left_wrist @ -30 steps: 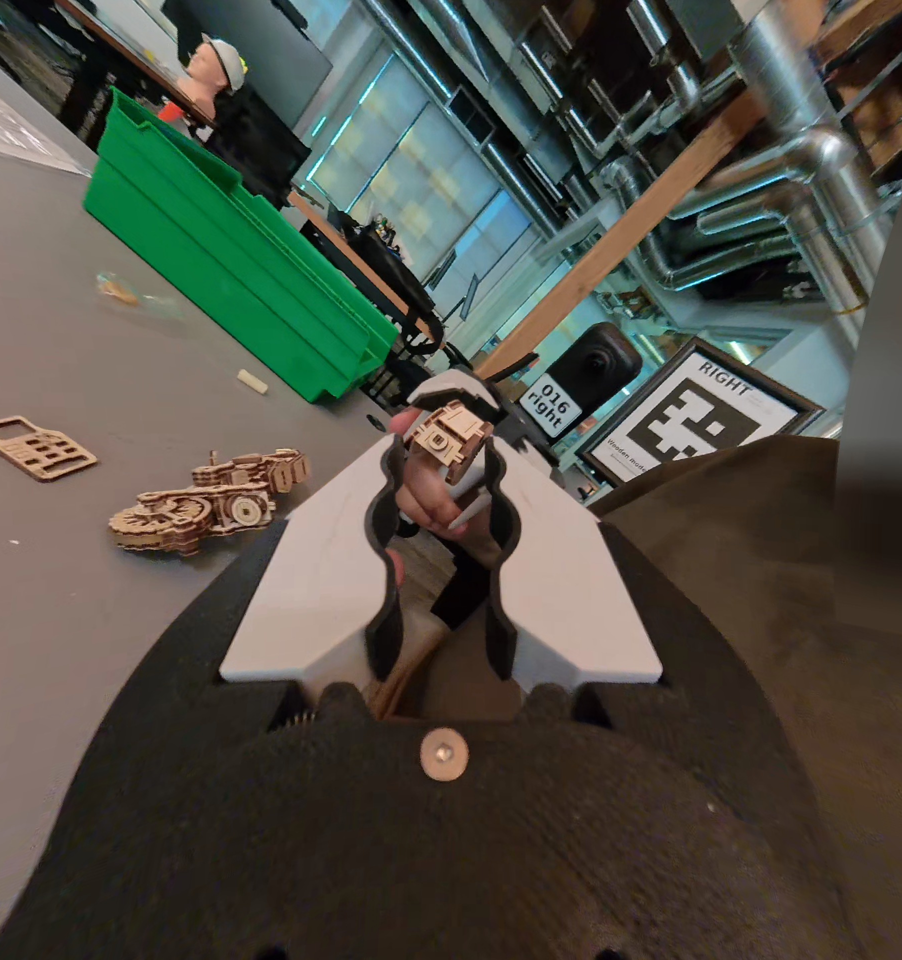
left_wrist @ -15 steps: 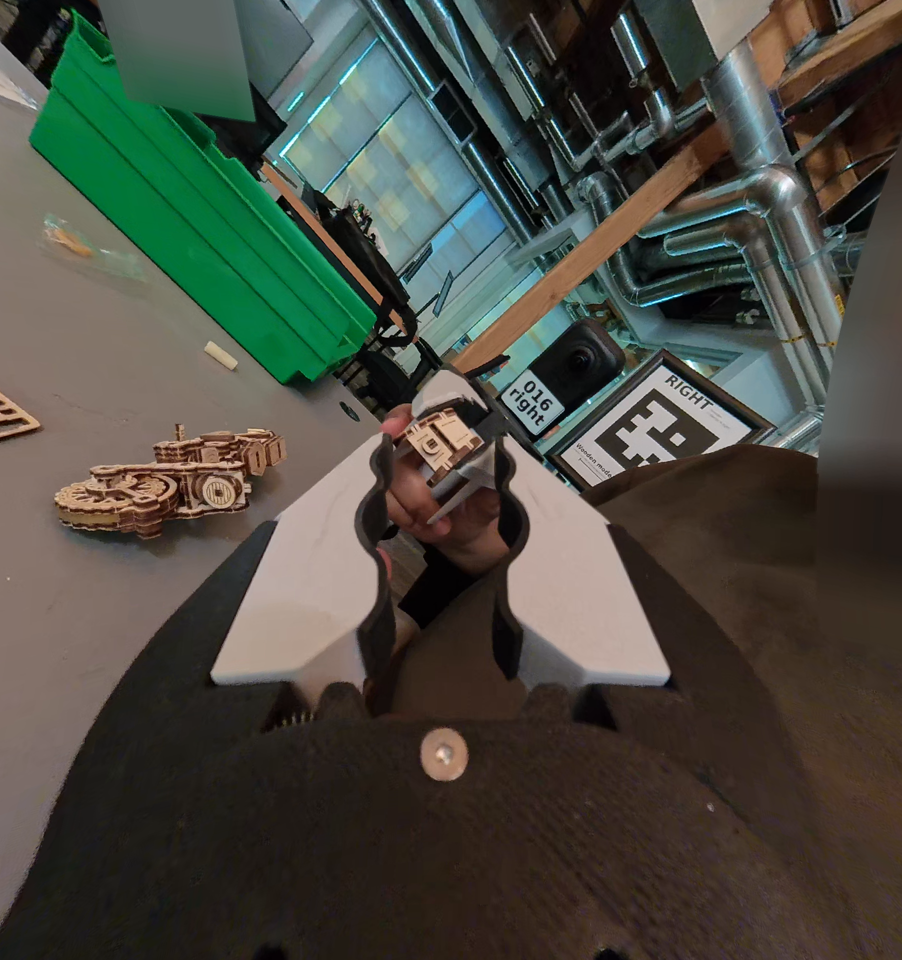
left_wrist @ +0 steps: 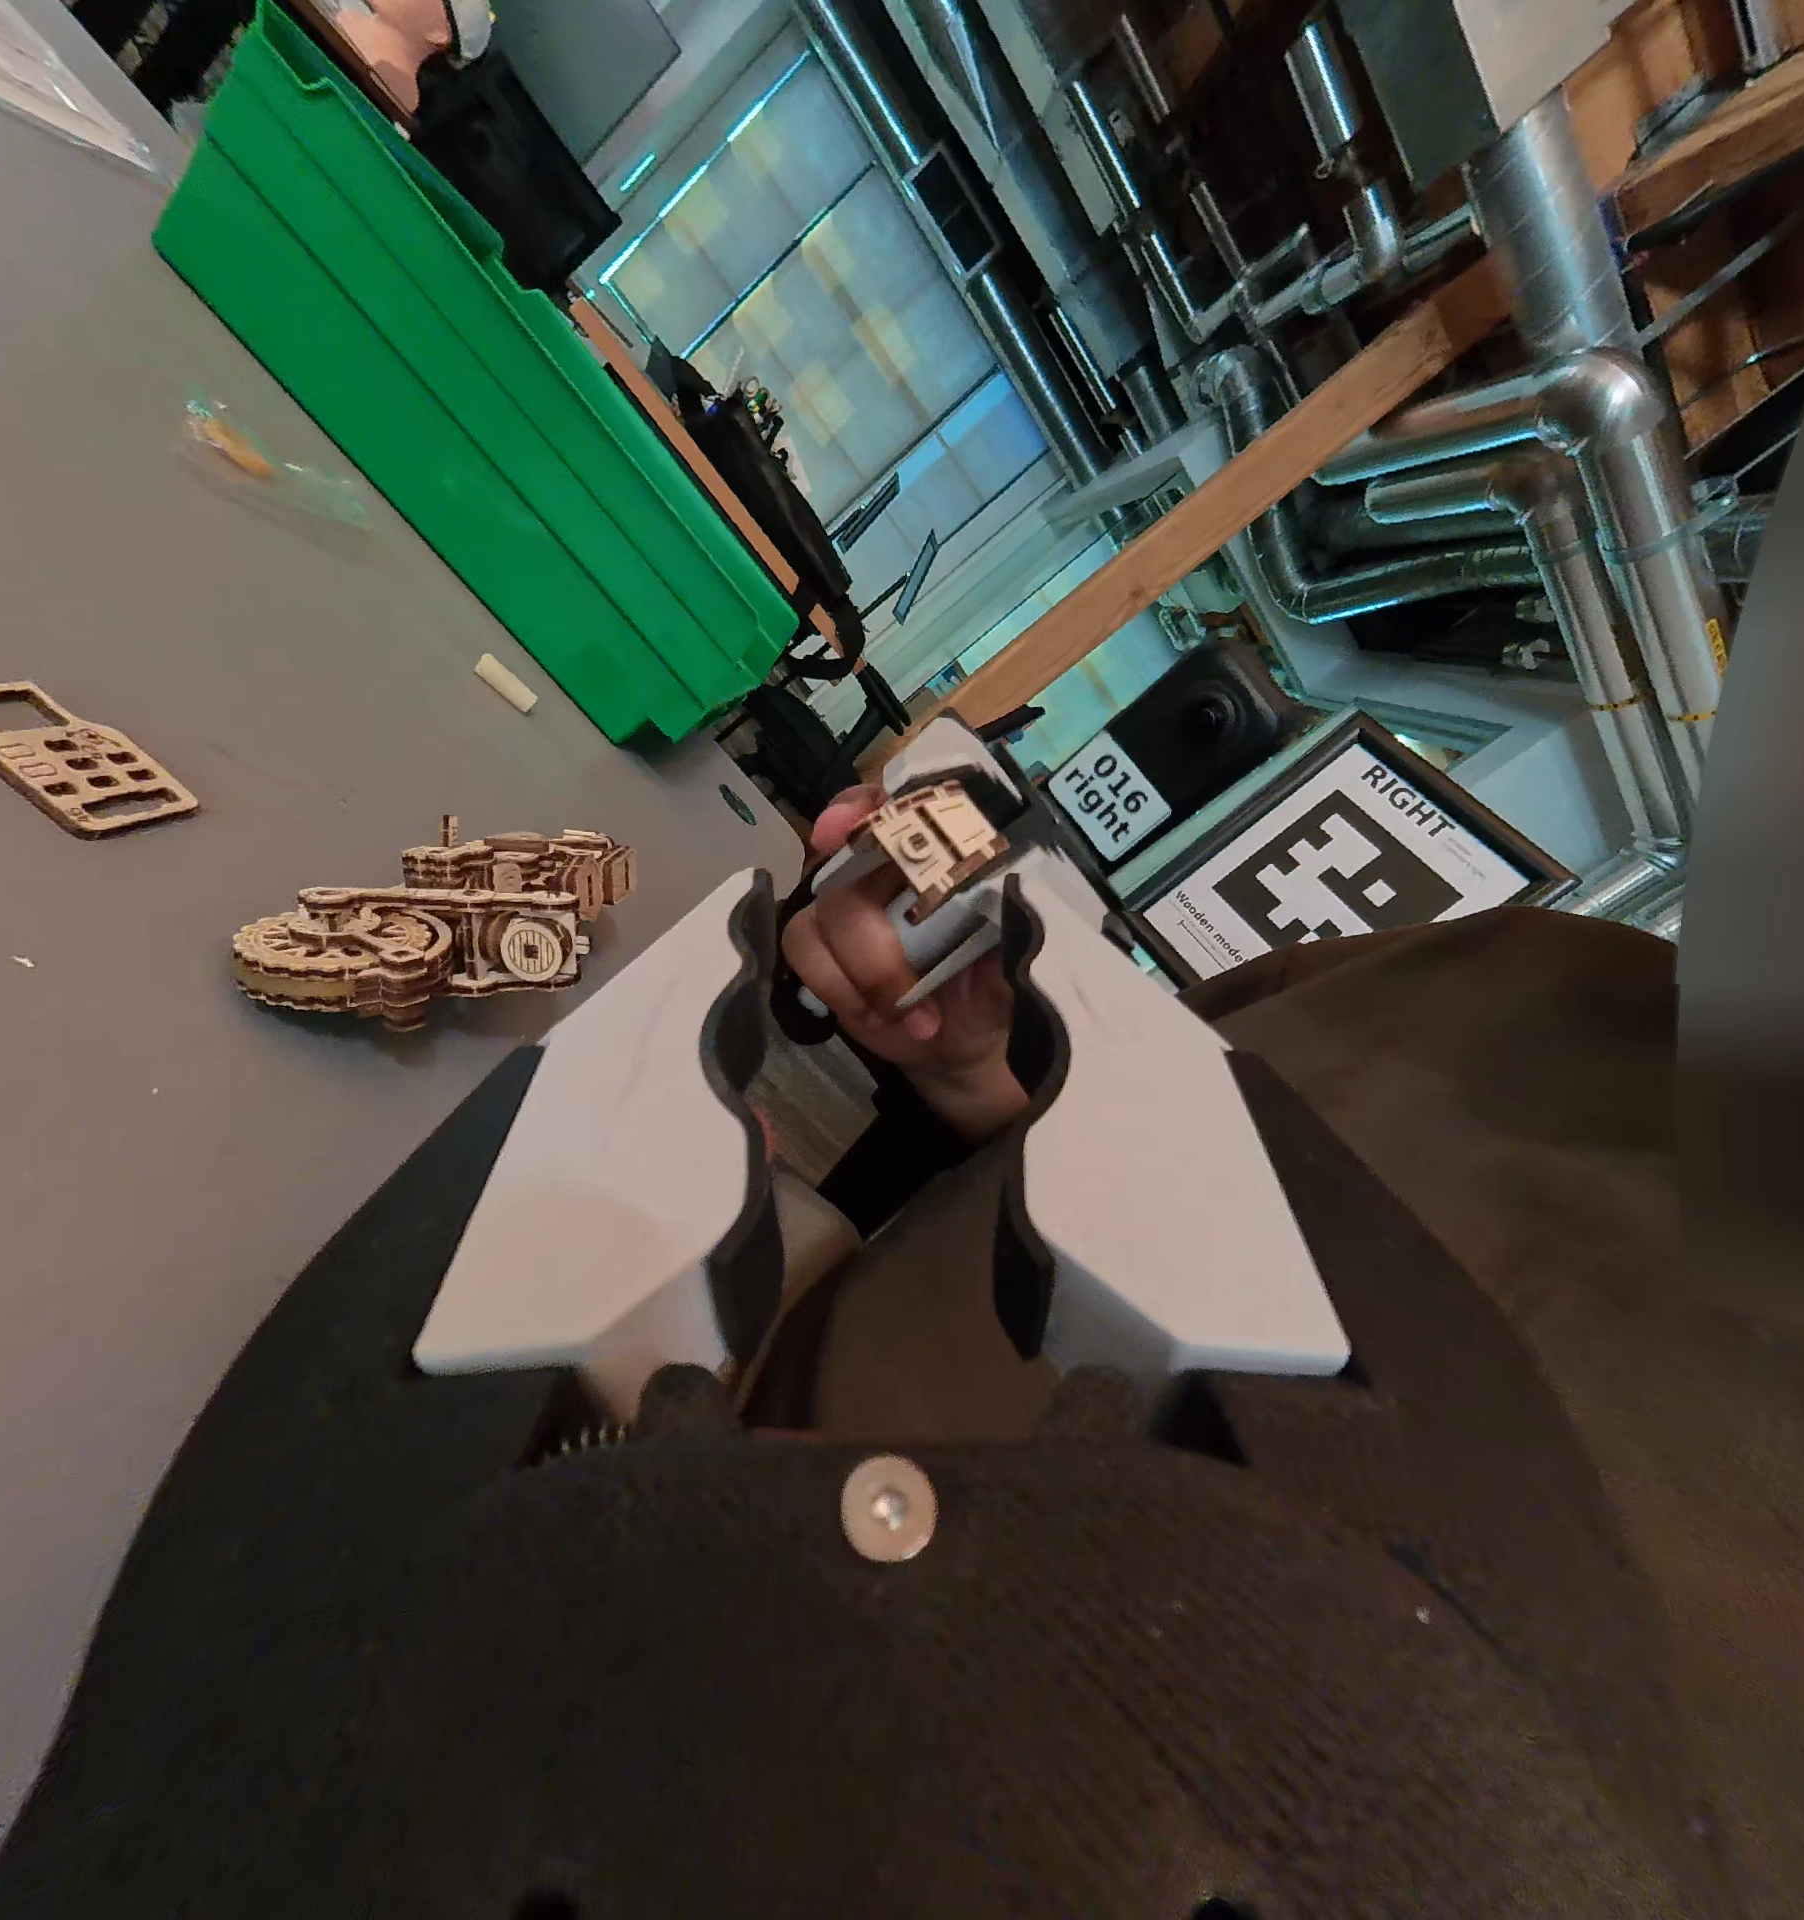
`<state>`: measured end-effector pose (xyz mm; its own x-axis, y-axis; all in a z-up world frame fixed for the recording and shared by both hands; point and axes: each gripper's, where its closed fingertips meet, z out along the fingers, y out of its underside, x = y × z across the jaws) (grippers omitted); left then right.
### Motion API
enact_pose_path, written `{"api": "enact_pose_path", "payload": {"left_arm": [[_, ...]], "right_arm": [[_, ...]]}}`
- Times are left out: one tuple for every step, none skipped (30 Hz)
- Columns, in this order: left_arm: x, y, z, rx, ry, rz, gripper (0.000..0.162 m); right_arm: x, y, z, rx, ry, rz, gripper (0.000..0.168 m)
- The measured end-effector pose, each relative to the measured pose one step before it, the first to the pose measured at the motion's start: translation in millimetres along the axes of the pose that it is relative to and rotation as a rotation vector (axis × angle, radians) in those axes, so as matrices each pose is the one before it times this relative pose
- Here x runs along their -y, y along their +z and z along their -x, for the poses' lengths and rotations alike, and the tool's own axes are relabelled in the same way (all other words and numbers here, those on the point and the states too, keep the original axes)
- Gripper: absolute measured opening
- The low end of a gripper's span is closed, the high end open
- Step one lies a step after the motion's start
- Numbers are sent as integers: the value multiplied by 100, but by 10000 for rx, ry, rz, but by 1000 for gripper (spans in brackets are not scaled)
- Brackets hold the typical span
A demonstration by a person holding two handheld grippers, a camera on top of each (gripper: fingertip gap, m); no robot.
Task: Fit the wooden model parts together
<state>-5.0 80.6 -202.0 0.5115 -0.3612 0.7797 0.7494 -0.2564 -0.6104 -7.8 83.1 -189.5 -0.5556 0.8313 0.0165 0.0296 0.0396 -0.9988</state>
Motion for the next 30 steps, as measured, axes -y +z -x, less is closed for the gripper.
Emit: {"api": "enact_pose_path", "payload": {"left_arm": [[-83,-7,52,39,104,66,42],[-88,-2,51,53,134,77,42],[-109,-19,68,73,154,96,42],[-124,-21,65,78,159,97,43],[-82,-17,41,67,144,72,43],[-75,-6,36,53,111,55,43],[-80,16,29,28,72,58,43],[-111,36,24,7,28,69,43],[-126,58,29,-4,-3,78,43],[-122,55,24,-12,-13,76,43],[-107,53,-2,-17,-12,62,43],[-72,30,0,-15,-5,45,43],[-67,22,22,7,13,37,43],[-59,13,52,30,34,39,43],[-64,15,58,37,49,43,43],[-57,8,47,36,52,42,43],[-49,14,56,34,44,38,43],[-48,21,53,23,28,34,43],[-47,16,17,0,3,33,43],[-40,18,-4,-25,-21,29,44],[-26,8,-3,-31,-39,17,44],[-4,4,-14,-36,-49,3,44],[5,8,-20,-38,-54,-3,44],[12,-4,-12,-35,-50,-5,44],[13,-6,-9,-26,-42,-8,45],[15,-6,6,-19,-33,-9,45],[26,-13,-3,-16,-27,-10,45],[12,-10,4,-14,-22,-9,45],[6,-7,-3,-11,-20,-5,45],[12,-5,7,-11,-20,-2,45]], "right_arm": [[101,-189,-258,-37,-52,-17,19],[116,-383,-673,-250,-316,39,19],[229,-613,-1195,-512,-482,31,18],[304,-814,-1693,-723,-436,-21,19],[331,-878,-1928,-749,-219,-91,19],[273,-847,-1842,-609,59,-140,19],[151,-706,-1619,-454,297,-136,19],[-25,-519,-1326,-317,436,-76,18],[-155,-339,-969,-187,480,-27,18],[-205,-155,-615,-81,461,-22,18],[-238,-2,-295,8,408,-18,18],[-303,116,-28,94,329,34,18],[-377,184,133,145,243,98,18],[-389,192,192,143,162,130,18],[-329,169,164,94,92,126,18],[-234,123,103,45,29,99,18],[-142,85,65,10,-16,67,18],[-74,38,12,-14,-31,41,18],[-62,17,-29,-24,-20,28,18],[-74,18,-42,-20,14,26,18],[-78,27,-72,-7,55,29,18],[-98,19,-77,0,94,26,18],[-76,17,-92,3,121,15,18],[-83,16,-98,9,134,10,18],[-70,7,-95,6,138,9,18],[-57,6,-103,3,134,9,18],[-63,13,-79,7,119,11,18],[-61,9,-56,10,100,13,18],[-54,23,-54,7,83,14,18],[-65,22,-16,14,66,17,18]]}}
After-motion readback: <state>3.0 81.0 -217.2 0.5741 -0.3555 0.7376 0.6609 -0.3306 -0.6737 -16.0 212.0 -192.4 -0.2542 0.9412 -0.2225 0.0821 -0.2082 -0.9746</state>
